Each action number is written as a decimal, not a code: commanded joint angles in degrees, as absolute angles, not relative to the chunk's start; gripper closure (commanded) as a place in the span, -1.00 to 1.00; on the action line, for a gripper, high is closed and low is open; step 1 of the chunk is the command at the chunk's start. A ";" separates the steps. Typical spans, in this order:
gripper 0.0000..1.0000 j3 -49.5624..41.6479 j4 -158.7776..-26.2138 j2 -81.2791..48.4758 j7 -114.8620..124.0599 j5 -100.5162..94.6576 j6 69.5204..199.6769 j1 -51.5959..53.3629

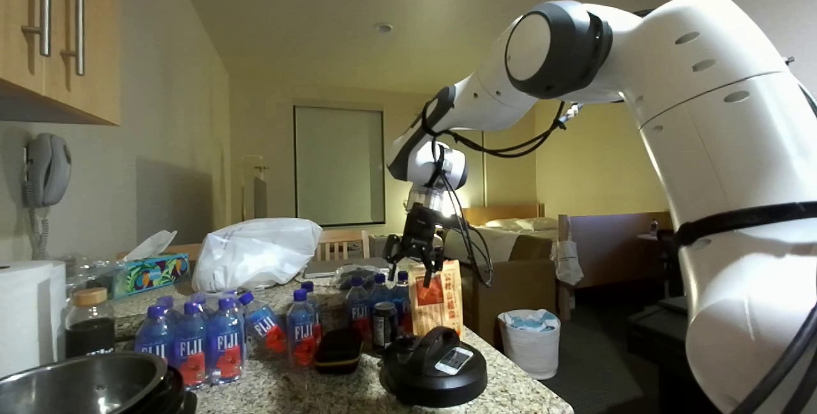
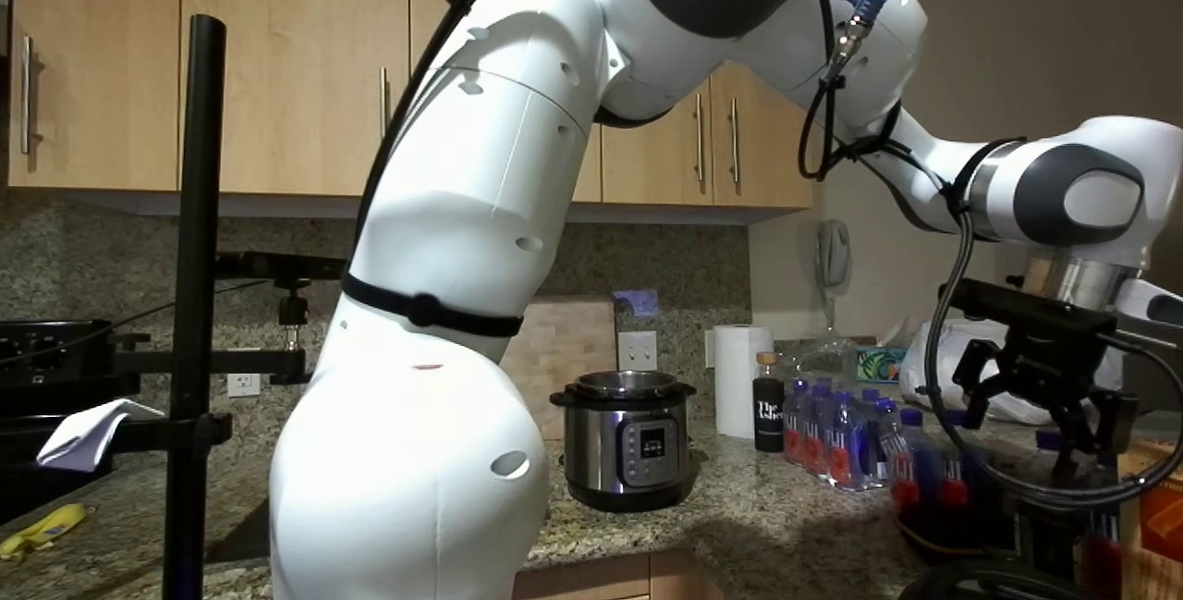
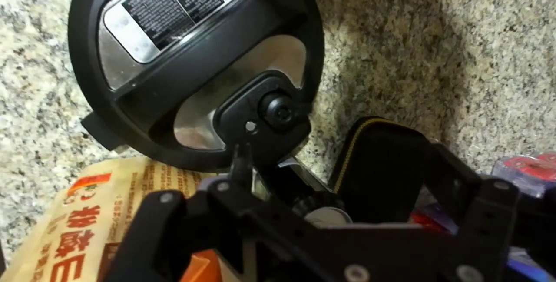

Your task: Put the black lid on the rice cooker

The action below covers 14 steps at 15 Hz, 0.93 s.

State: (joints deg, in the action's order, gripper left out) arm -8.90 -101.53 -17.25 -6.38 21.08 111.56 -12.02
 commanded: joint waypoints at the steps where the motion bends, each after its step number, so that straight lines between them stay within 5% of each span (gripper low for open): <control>1: -1.00 -8.54 -105.74 -17.52 -8.36 21.07 114.69 -13.35; 14: -1.00 -8.26 -102.82 -18.28 -6.46 20.86 112.77 -13.30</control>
